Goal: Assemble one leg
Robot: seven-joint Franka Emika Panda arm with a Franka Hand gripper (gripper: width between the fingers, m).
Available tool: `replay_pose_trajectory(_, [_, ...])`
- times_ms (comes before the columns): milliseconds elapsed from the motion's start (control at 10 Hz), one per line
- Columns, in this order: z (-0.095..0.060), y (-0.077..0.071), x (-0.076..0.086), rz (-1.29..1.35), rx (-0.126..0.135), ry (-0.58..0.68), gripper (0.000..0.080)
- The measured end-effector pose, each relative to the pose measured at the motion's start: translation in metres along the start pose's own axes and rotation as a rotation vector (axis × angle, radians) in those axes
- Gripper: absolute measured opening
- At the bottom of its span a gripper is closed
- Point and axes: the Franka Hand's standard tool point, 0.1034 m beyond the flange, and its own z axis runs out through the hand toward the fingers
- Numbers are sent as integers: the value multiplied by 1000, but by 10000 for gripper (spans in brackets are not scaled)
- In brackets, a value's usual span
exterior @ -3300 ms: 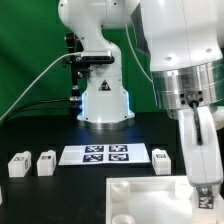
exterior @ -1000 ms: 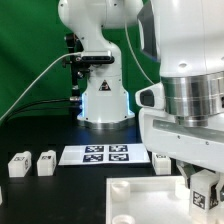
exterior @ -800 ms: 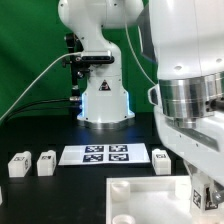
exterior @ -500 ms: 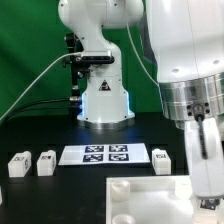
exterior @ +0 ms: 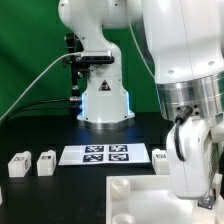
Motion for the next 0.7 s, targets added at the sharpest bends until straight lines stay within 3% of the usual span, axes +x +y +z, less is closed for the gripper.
replay_pose_trajectory(100, [0,0,0,-13,0,0,348])
replay_pose_trajectory(200, [1,0,0,-73,-1,1,537])
replay_pose_trajectory(300, [1,0,1,-167,-5,2,614])
replay_pose_trajectory(400, [0,0,3,-285,-15,5,614])
replay_pose_trajectory(500, [-1,3,3,-502,-48,22,643])
replay_pose_trajectory(700, [-1,3,2,-733,-56,23,649])
